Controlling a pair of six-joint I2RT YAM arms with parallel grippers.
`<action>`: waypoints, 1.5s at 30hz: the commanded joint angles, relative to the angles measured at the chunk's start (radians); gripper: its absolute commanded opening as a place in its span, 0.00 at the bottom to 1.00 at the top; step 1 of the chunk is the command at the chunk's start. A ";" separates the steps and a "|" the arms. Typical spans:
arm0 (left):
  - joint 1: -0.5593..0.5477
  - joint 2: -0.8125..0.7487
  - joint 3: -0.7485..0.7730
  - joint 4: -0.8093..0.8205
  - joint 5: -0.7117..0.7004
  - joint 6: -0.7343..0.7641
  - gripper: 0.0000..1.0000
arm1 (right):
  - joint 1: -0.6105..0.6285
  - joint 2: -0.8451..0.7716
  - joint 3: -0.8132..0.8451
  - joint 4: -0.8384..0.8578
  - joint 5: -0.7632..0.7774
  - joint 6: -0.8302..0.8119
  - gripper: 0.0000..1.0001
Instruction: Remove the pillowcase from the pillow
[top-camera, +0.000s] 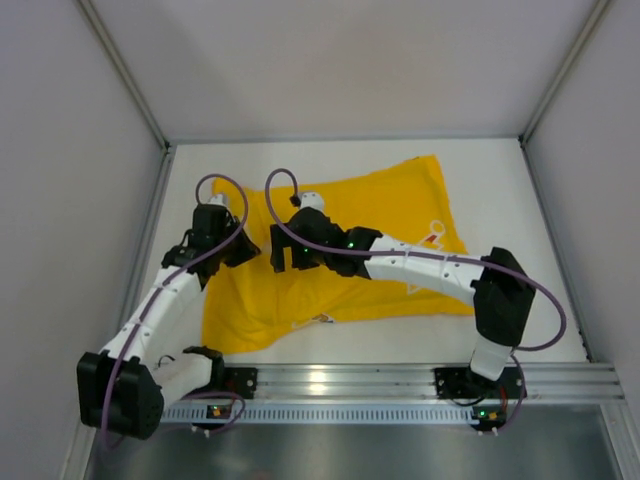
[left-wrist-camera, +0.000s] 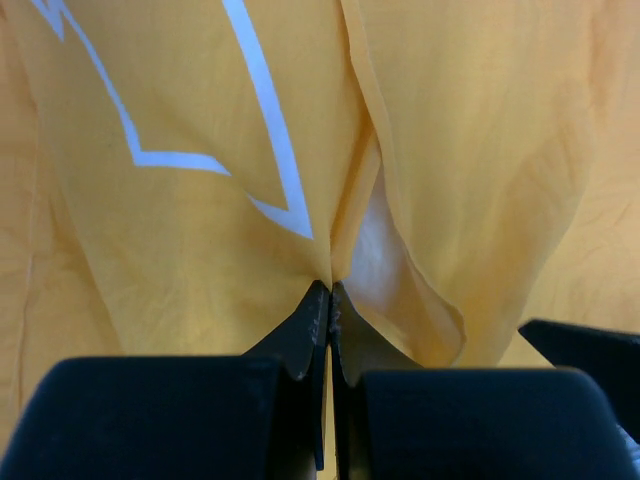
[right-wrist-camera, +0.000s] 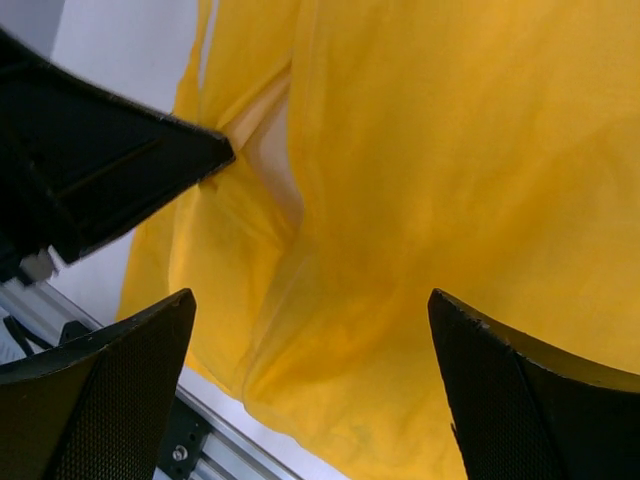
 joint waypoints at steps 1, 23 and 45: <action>-0.004 -0.089 -0.031 0.000 -0.020 0.013 0.00 | 0.020 0.063 0.104 -0.006 0.057 0.030 0.92; -0.002 -0.170 -0.040 -0.078 -0.059 0.025 0.00 | -0.003 0.237 0.167 -0.138 0.175 0.009 0.11; 0.022 -0.267 -0.065 -0.147 -0.008 -0.055 0.00 | -0.356 -0.293 -0.429 -0.088 0.327 -0.060 0.00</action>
